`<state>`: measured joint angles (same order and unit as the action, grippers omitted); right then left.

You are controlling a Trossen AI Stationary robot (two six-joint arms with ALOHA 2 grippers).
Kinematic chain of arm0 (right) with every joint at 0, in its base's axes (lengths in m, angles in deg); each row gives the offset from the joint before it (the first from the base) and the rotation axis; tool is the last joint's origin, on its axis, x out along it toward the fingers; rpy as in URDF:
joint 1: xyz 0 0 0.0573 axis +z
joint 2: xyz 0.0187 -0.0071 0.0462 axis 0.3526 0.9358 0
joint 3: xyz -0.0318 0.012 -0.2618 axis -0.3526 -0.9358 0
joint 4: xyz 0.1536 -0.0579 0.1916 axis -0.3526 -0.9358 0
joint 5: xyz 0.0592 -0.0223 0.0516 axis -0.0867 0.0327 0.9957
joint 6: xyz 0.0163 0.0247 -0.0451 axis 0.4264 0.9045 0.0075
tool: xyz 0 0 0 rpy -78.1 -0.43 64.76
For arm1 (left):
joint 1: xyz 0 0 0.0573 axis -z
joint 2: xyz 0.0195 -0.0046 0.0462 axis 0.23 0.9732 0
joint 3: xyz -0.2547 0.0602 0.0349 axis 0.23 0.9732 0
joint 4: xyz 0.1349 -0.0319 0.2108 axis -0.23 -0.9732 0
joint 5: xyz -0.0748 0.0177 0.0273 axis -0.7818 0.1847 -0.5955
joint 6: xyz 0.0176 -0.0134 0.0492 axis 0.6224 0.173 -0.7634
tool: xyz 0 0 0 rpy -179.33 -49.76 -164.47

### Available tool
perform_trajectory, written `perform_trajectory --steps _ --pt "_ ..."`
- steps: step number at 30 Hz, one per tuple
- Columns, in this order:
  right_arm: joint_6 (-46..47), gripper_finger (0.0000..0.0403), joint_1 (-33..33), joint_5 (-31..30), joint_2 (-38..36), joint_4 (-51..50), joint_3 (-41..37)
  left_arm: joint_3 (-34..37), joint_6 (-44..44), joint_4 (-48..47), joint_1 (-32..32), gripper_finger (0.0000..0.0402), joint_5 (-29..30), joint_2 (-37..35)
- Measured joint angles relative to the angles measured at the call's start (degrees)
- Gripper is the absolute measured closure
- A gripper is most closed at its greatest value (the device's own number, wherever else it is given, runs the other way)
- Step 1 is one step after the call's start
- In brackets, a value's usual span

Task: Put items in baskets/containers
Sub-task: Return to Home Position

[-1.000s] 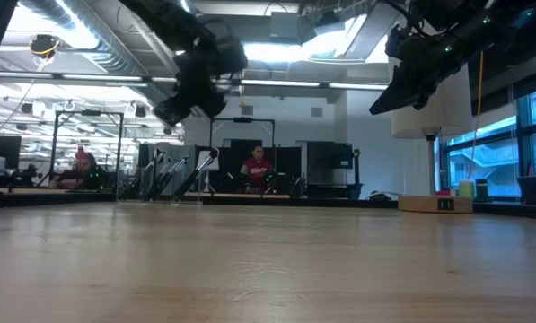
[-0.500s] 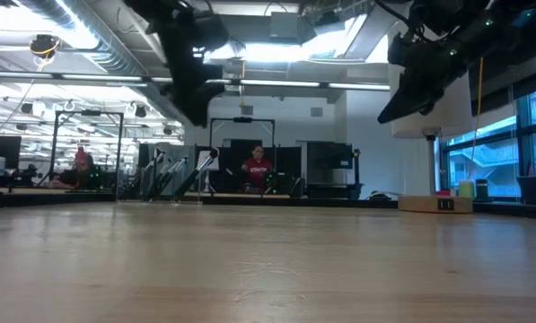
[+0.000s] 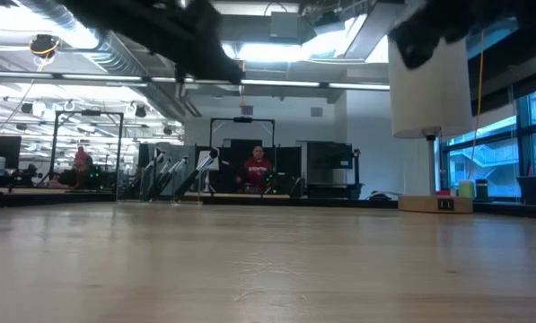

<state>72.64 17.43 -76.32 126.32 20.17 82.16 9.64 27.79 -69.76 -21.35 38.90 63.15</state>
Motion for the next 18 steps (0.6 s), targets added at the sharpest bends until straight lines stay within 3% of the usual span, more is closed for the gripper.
perform_trajectory --steps 4,11,18 --pt "-1.1 0.0386 4.4 -0.6 -5.3 0.9 0.0 9.3 0.3 8.7 4.5 0.0325 3.4 -8.2" --pt "-2.4 0.0386 10.3 -7.5 -13.2 -0.4 0.0 25.0 -2.1 21.9 9.4 0.0327 6.2 -22.7" --pt "-7.3 0.0386 11.6 -11.1 -16.1 -4.4 0.0 31.1 -5.0 23.4 9.5 0.0327 -1.8 -33.7"
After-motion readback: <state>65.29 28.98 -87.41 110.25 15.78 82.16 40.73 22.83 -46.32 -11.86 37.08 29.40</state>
